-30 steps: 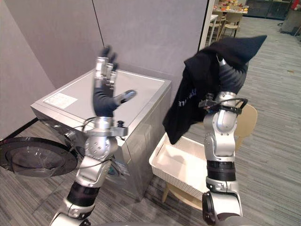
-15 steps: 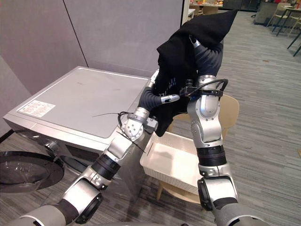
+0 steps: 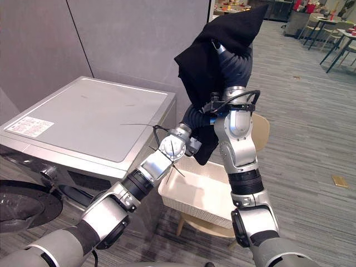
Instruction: Pick up the laundry basket with both hands and put the clothes into the washing machine.
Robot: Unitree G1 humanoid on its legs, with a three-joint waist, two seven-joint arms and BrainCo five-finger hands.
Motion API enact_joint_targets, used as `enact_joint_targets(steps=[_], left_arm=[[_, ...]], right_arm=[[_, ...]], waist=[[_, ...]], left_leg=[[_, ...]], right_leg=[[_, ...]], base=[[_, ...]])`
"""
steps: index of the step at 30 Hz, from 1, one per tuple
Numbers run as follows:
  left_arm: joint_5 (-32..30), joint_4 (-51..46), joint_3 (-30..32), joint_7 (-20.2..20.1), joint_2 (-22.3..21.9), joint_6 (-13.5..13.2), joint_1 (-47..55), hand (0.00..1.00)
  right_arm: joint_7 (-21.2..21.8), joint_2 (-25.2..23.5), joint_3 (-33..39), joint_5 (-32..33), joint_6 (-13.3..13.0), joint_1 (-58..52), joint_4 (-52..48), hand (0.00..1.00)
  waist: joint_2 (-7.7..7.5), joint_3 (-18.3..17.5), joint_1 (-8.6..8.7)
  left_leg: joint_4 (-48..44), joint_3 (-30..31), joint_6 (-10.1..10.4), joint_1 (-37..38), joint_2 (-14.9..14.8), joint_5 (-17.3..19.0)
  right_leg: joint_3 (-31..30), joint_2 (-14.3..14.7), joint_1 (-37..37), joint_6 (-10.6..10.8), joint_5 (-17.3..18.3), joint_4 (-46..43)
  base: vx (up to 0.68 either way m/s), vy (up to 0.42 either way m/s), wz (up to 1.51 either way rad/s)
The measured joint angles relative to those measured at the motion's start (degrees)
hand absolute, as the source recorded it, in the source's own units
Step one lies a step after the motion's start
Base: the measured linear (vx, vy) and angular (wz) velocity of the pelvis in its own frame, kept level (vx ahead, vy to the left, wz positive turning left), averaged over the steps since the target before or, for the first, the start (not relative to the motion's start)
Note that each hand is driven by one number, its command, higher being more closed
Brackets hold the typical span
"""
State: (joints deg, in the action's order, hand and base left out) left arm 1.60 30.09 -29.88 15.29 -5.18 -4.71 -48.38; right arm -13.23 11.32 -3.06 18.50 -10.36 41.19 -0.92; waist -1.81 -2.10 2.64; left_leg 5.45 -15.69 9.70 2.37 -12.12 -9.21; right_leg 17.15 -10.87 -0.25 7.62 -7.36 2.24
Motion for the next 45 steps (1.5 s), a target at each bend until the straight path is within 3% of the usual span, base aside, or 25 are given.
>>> enact_joint_targets(steps=[14, 15, 18, 24, 27, 34, 37, 39, 42, 45], left_arm=[[1.71, -0.49, 0.88, 1.98, -0.54, -0.08, -5.49, 1.0], [1.71, -0.53, 0.88, 1.98, -0.57, -0.08, -5.52, 1.0], [1.1, -0.64, 1.3, 1.37, -0.81, -0.08, -5.52, 1.0], [-0.49, -1.73, 6.22, 0.84, 0.94, -0.08, -5.39, 1.0], [-3.23, -6.57, 8.11, -0.48, 3.63, -0.19, -2.92, 1.0], [-6.82, -20.13, 11.9, -3.41, 6.74, -0.9, 9.41, 1.0], [-6.99, -26.6, 19.91, -3.94, 8.04, -1.45, 16.27, 1.0], [-7.05, -30.7, 29.26, -2.71, 11.06, -1.49, 22.53, 1.0], [-7.06, -35.6, 37.57, -2.05, 12.84, -1.52, 29.26, 1.0], [-7.08, -41.28, 45.8, -0.41, 12.77, -1.7, 35.43, 1.0]], right_arm=[[1.0, -1.81, -0.03, 0.14, -0.09, 0.49, -0.78, 1.0], [1.01, -1.8, 0.09, 0.14, -0.11, 0.3, -1.0, 0.0], [1.07, -1.54, 2.71, 0.09, -0.41, -3.8, -4.37, 0.0], [-0.3, 3.62, 16.65, 1.29, -0.43, -11.94, -5.1, 0.0], [-0.66, 7.12, 23.48, 1.69, -0.43, -16.15, -5.18, 0.0], [-0.04, 7.57, 30.25, 1.14, -0.52, -25.4, -9.35, 0.0], [-0.5, 5.5, 37.3, 1.16, -0.53, -28.51, -8.51, 0.0], [-1.8, 4.71, 45.58, 1.23, -0.71, -31.39, -6.0, 0.0], [-2.18, 3.65, 50.67, 1.38, -0.78, -35.94, -4.11, 0.0], [-2.23, -0.35, 53.06, 1.66, -0.8, -39.72, -4.03, 0.0]], waist=[[-0.19, 0.03, 1.54], [-0.19, 0.03, 1.56], [-0.19, 0.04, 1.47], [-0.09, 0.01, 1.55], [0.27, -0.06, 1.81], [1.35, -0.24, 2.31], [1.8, -0.31, 2.4], [2.43, -0.56, 2.58], [2.87, -0.79, 2.75], [2.96, -0.82, 2.72]], left_leg=[[-0.02, -1.3, 0.0, 0.58, 0.03, 0.0], [-0.02, -1.3, 0.0, 0.58, 0.03, 0.0], [-0.01, -1.21, -0.01, 0.52, 0.08, 0.0], [0.01, -1.14, -0.01, 0.42, 0.26, 0.0], [0.0, -1.28, -0.01, 0.43, 0.25, 0.0], [0.0, -1.44, 0.07, 0.5, 0.22, 0.16], [0.03, -1.35, 0.1, 0.52, 0.22, 0.38], [0.02, -1.29, 0.15, 0.5, 0.21, 0.4], [0.0, -1.27, 0.2, 0.49, 0.21, 0.43], [-0.01, -0.85, 0.22, 0.42, 0.23, 0.44]], right_leg=[[-0.65, 0.05, -0.03, 0.04, -0.01, -0.05], [-0.65, 0.05, -0.03, 0.04, -0.01, -0.06], [-0.58, -0.01, -0.03, 0.19, 0.1, -0.14], [-0.55, -0.19, -0.07, 0.57, 0.35, -0.18], [-0.66, -0.17, -0.13, 0.59, 0.36, -0.19], [-0.84, -0.13, -0.18, 0.79, 0.53, -0.23], [-0.83, -0.14, -0.15, 0.87, 0.61, -0.24], [-0.74, -0.15, -0.13, 0.89, 0.66, -0.21], [-0.65, -0.14, -0.1, 0.91, 0.75, -0.14], [-0.22, -0.19, 0.16, 0.89, 0.82, -0.1]], base=[[0.0, 0.0, -0.02], [0.0, 0.0, 0.0], [0.0, 0.0, 0.0], [0.0, 0.0, 0.0], [0.0, 0.0, 0.0], [0.0, -0.001, 0.0], [0.0, 0.0, 0.0], [0.0, 0.0, 0.0], [0.0, 0.0, 0.0], [0.0, 0.0, 0.06]])
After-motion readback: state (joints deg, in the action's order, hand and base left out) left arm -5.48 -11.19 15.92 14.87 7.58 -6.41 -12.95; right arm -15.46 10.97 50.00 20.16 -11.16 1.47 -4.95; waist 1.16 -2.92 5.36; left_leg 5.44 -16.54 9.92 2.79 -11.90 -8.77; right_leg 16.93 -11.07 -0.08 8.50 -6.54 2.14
